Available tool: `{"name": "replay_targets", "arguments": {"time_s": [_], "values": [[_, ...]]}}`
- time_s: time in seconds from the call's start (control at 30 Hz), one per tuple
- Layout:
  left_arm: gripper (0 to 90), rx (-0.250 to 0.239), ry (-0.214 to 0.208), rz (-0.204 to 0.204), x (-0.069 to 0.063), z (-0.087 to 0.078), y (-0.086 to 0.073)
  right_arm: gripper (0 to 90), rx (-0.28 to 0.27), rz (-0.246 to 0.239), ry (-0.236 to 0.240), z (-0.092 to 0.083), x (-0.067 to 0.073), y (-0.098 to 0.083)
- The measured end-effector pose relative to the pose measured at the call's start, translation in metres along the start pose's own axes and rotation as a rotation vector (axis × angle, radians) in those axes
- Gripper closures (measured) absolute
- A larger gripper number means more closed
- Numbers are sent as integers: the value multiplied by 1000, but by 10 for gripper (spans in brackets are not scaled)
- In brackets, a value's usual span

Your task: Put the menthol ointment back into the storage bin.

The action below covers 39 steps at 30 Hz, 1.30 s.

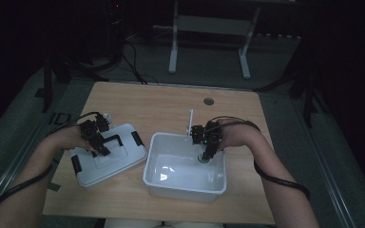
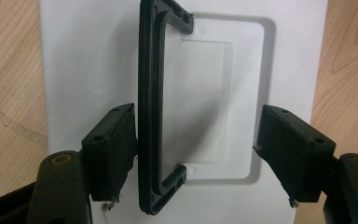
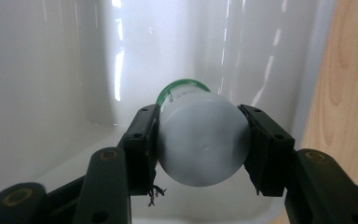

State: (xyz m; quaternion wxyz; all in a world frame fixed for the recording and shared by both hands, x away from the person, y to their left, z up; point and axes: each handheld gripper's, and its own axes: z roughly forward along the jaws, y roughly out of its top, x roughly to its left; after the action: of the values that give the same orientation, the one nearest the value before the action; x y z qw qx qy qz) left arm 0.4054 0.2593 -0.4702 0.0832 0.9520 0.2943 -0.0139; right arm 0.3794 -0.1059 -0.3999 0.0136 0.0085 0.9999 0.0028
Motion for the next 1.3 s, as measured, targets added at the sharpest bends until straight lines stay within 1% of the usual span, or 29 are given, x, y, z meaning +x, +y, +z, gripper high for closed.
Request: {"name": "replay_targets", "arguments": {"time_s": [0.1, 0.17, 0.23, 0.3, 0.47, 0.5, 0.53, 0.6, 0.67, 0.73, 0.8, 0.83, 0.9, 0.93, 1.0, 1.07, 1.13, 1.23, 1.3], "values": [[286, -1, 0, 0, 0, 0, 0, 501, -4, 2, 0, 7, -1, 1], [286, -1, -2, 3, -1, 0, 0, 501, -2, 9, 9, 11, -1, 2], [286, 0, 0, 3, -1, 0, 0, 501, 4, 7, 11, 14, -1, 3], [286, 2, 0, 4, -1, 0, 0, 502, 17, 7, 11, 21, -1, 5], [286, 3, 2, 0, 0, 0, 0, 502, 22, 10, 13, 32, 0, 8], [286, 3, 2, 0, 0, 0, 0, 502, 22, 10, 13, 32, 0, 8], [286, 3, 2, 0, 0, 0, -1, 502, 19, 14, 10, 38, -1, 10], [286, 7, 1, 1, 0, 0, -1, 502, 26, 8, 11, 42, 0, 11], [286, 4, 4, -1, 0, -1, -2, 501, 44, 17, 16, 47, 1, 13], [286, 4, 3, -3, 0, -1, -2, 501, 53, 16, 6, 51, 0, 14], [286, 2, 2, -4, 0, -1, -3, 501, 51, 15, 4, 53, 0, 15], [286, 2, 2, -4, 0, -1, -3, 501, 49, 21, 10, 54, 0, 15], [286, -1, 2, -1, 0, -2, -3, 502, 37, 12, 7, 55, 2, 15], [286, -2, 2, -2, 1, -2, -3, 501, 37, 13, 12, 56, 2, 15], [286, 1, 2, -2, 1, -1, -3, 502, 41, 4, 10, 60, 5, 16], [286, 1, 1, -4, 0, -1, -3, 501, 48, -8, 19, 64, 6, 17], [286, 0, 2, -3, 0, -1, -3, 501, 62, -3, 12, 68, 7, 19], [286, 3, 2, 1, 0, -1, -2, 501, 65, -2, 20, 73, 8, 20], [286, 4, 3, -3, 0, -1, -2, 501, 71, -1, 13, 75, 9, 20]]}}
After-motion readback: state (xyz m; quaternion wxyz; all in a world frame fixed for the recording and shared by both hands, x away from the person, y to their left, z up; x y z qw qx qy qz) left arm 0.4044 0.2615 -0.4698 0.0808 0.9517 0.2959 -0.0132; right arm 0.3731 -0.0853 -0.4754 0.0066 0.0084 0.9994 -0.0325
